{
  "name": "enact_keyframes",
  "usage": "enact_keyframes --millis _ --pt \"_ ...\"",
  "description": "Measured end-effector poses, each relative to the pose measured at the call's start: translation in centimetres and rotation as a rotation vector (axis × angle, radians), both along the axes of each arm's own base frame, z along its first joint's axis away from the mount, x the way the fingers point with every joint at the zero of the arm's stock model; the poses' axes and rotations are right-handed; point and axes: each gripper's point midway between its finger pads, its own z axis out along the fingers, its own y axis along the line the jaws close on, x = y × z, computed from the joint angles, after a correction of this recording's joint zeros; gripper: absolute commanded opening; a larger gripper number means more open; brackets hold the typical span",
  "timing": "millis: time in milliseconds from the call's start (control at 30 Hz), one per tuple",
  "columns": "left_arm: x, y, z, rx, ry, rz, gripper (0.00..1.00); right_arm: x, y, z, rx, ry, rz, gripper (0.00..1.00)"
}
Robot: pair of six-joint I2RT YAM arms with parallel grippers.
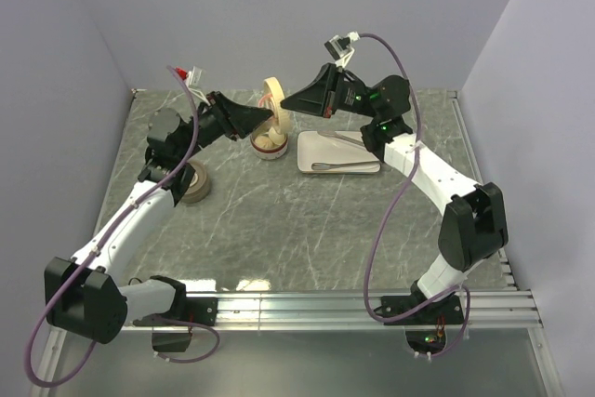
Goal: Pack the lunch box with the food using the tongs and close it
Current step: Pass the lid of the lunch box from the right arm to the left
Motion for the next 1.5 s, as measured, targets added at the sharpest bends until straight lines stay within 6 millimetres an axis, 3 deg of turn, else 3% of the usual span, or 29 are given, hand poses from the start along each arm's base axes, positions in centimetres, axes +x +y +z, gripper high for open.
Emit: enact_keyframes --millis 167,567,1067,1167,1267,1300,1333,1433,1467,1500 --pt "0.2 0.1 0.0 -0.014 0.018 0.011 0.27 -0.1 -0.1 0.4 0.024 0.016 0.003 0.0" --pt "0.3 0.3 0.2 -0.052 0.035 0.01 0.3 -0.1 -0.4 0.0 0.069 0.076 -0.004 0.0" --pt "0.7 0.0 0.3 -0.09 0.062 -0.007 0.23 1.0 -0.6 0.4 0.178 0.163 -0.023 0.0" --pt "0.7 -0.1 0.3 -0.093 0.064 -0.007 0.19 0.8 -0.4 0.2 0.188 0.169 -0.024 0.0" --pt "0.6 -0.1 0.3 -0.098 0.069 -0.011 0.04 0.7 -0.2 0.0 0.188 0.172 -0.024 0.0" --pt "0.6 -0.1 0.4 -0.1 0.068 -0.013 0.0 0.8 -0.1 -0.1 0.188 0.173 -0.026 0.1" --pt "0.6 -0.1 0.5 -0.099 0.062 -0.013 0.0 1.0 0.0 -0.2 0.185 0.179 -0.031 0.3" --pt "0.7 -0.1 0.0 -0.068 0.059 -0.005 0.0 1.2 0.3 -1.1 0.148 0.189 -0.032 0.51" --pt "0.9 -0.1 -0.3 -0.046 0.061 0.001 0.0 1.4 0.3 -1.4 0.136 0.191 -0.037 0.68" --pt "1.0 -0.1 -0.6 -0.023 0.061 0.007 0.0 1.5 0.3 -1.9 0.116 0.199 -0.037 0.7"
